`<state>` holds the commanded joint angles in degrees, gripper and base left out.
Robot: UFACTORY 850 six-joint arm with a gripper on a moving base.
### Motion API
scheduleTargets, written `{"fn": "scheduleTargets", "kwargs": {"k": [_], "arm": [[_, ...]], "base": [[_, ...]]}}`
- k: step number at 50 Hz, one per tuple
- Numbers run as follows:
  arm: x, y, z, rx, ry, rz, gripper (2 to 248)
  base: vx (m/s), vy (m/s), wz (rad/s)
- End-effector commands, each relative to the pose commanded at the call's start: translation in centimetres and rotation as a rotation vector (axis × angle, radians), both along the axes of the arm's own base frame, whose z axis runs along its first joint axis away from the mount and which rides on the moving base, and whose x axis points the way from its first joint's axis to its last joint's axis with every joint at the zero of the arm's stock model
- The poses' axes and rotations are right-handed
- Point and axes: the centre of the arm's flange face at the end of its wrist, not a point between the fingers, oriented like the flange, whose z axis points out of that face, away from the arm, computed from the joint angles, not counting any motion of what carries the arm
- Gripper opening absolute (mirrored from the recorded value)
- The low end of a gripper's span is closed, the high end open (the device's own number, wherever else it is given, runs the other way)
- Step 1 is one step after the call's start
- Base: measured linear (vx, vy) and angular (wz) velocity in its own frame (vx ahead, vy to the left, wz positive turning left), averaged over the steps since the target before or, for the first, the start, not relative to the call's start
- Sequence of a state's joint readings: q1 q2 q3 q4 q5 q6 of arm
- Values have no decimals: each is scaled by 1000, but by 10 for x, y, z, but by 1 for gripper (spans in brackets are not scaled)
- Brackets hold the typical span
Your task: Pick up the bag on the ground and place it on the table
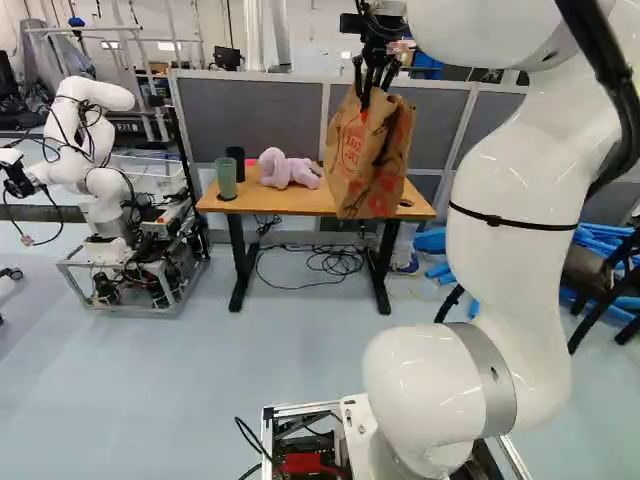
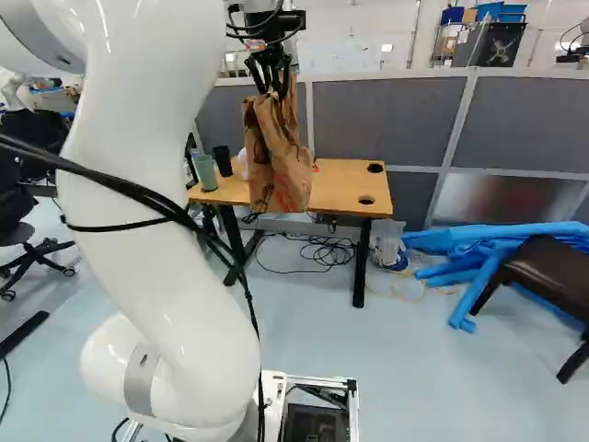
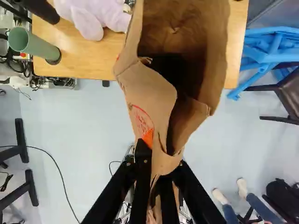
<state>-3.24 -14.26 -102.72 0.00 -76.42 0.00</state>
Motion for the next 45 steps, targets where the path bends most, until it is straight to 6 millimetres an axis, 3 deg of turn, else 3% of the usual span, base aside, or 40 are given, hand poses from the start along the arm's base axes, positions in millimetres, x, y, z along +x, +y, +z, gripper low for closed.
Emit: {"fn": "scheduleTargets", "kwargs": {"k": [45], "arm": [[0, 0, 0, 0, 0, 0, 24]], "base": [[158, -108, -1]]}}
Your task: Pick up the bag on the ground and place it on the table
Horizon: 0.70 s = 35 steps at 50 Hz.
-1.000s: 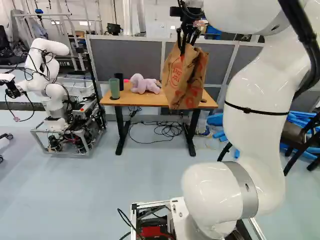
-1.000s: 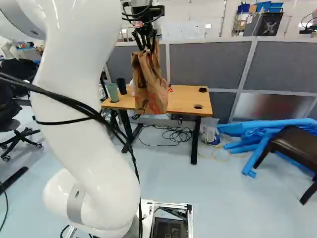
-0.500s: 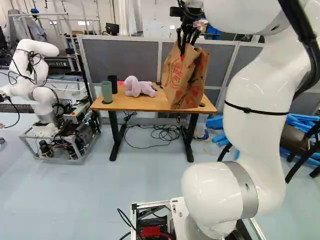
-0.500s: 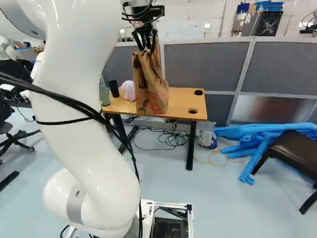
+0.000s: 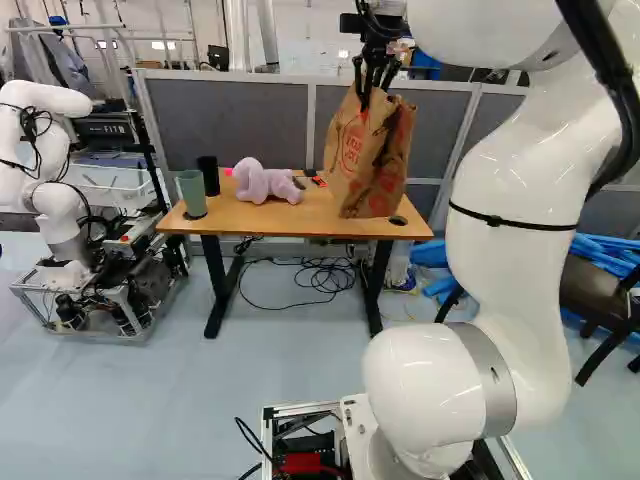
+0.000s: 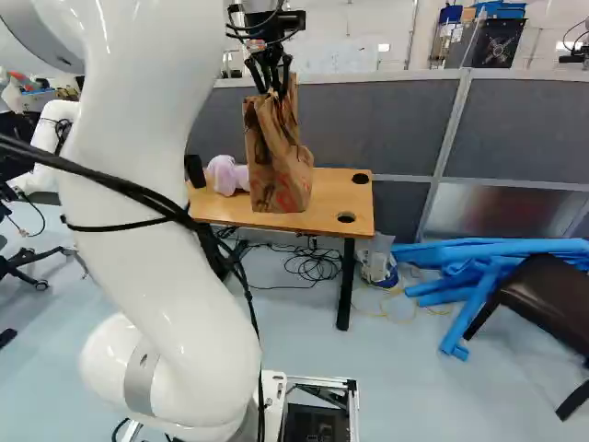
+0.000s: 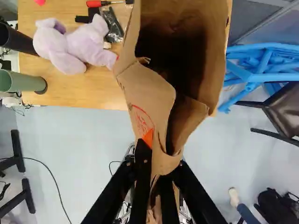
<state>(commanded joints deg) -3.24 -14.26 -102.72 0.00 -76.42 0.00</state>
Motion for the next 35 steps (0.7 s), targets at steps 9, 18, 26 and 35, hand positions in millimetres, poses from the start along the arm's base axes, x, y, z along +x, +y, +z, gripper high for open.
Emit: {"fn": "scheduleTargets", "kwargs": {"k": [9, 18, 26, 35], "arm": [[0, 0, 0, 0, 0, 0, 24], [0, 0, 0, 0, 0, 0, 24], [0, 0, 0, 0, 0, 0, 24], [0, 0, 0, 0, 0, 0, 24]], "base": [[168, -82, -7], [159, -58, -6], [165, -55, 5], [155, -49, 4]]}}
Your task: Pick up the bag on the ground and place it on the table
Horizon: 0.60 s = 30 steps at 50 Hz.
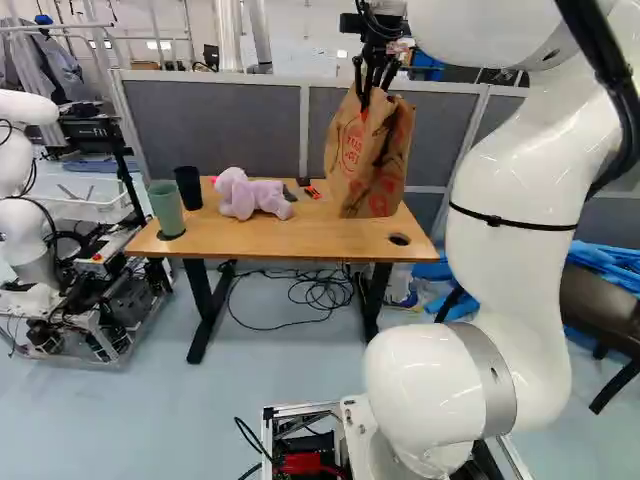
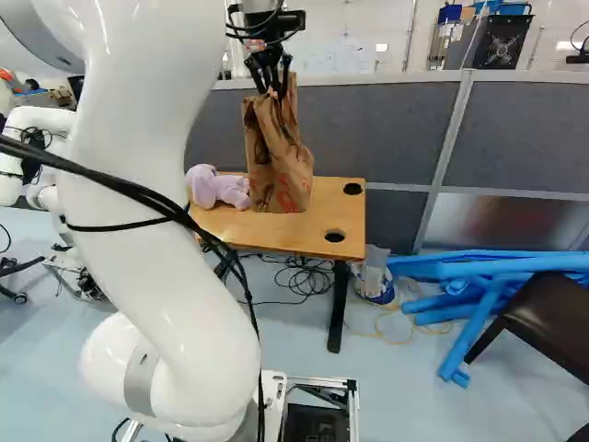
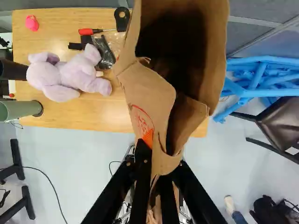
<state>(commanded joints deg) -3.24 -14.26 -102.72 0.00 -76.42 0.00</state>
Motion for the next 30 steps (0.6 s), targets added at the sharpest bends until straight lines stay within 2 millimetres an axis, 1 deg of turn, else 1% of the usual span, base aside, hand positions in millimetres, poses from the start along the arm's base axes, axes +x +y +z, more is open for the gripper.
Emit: {"fn": "scheduleTargets", "kwargs": {"k": [10, 30], "arm": [[0, 0, 0, 0, 0, 0, 24], [0, 0, 0, 0, 0, 0, 24]], "base": [[101, -29, -15], [0, 0, 1]]}}
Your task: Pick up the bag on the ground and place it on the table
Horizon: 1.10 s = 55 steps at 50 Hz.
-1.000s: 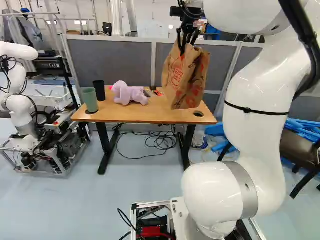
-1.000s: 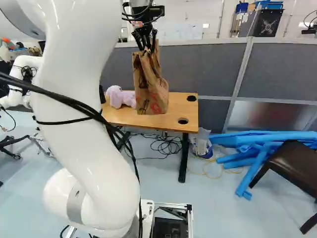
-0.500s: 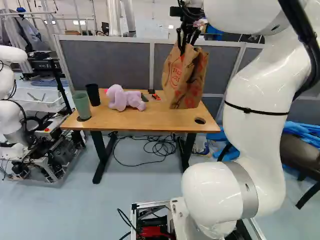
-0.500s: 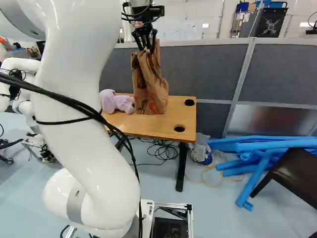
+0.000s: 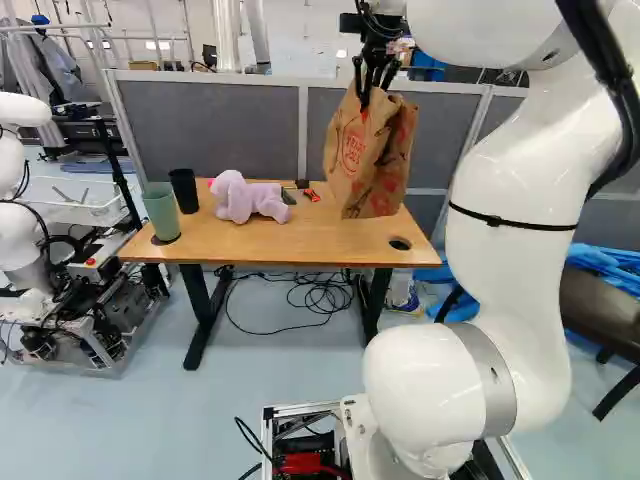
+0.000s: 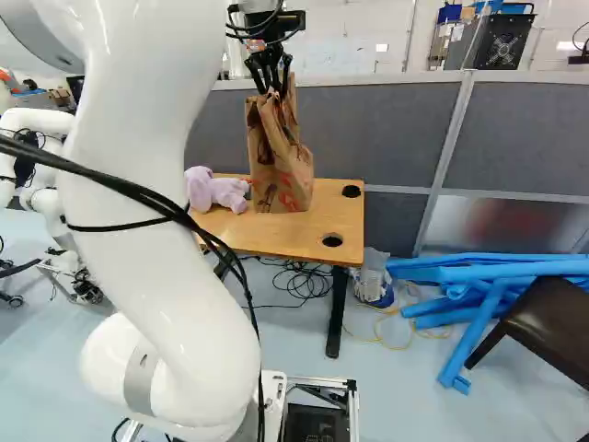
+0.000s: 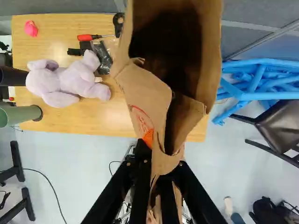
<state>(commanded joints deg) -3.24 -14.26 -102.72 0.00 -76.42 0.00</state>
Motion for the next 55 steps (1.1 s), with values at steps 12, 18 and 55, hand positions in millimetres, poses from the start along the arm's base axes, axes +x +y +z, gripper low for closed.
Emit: {"fn": "scheduleTargets", "kwargs": {"k": [12, 18, 55], "arm": [[0, 0, 0, 0, 0, 0, 24], [0, 0, 0, 0, 0, 0, 24], [28, -8, -10, 0, 4, -10, 24]], "base": [[0, 0, 0], [0, 0, 0], [0, 0, 0]]}}
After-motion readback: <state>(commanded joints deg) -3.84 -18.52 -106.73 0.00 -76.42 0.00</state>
